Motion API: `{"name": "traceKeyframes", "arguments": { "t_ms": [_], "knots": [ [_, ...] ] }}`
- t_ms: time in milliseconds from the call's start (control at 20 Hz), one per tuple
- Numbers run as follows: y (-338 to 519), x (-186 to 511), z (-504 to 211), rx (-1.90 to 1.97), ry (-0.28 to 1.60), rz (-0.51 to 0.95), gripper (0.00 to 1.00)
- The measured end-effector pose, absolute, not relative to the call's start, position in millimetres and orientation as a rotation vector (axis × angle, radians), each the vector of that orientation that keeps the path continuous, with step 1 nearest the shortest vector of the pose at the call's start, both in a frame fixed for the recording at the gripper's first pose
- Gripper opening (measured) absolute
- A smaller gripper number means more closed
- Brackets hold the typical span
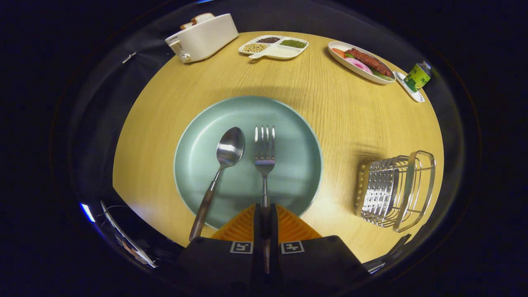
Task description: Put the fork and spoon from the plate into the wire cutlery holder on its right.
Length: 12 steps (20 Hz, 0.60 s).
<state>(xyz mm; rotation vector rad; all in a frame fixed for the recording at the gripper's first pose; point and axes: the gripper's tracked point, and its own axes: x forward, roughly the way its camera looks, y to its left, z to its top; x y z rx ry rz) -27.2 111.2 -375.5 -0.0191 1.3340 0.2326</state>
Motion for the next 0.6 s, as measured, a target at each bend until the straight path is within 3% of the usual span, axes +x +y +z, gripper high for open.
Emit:
{"name": "traceKeyframes", "arguments": {
  "t_ms": [350, 600],
  "knots": [
    [27.8, -32.8, -279.9, -0.092, 1.355, 0.321, 0.1],
    [-49.5, -43.8, -264.3, -0.227, 1.474, 0.313, 0.1]
  ]
}}
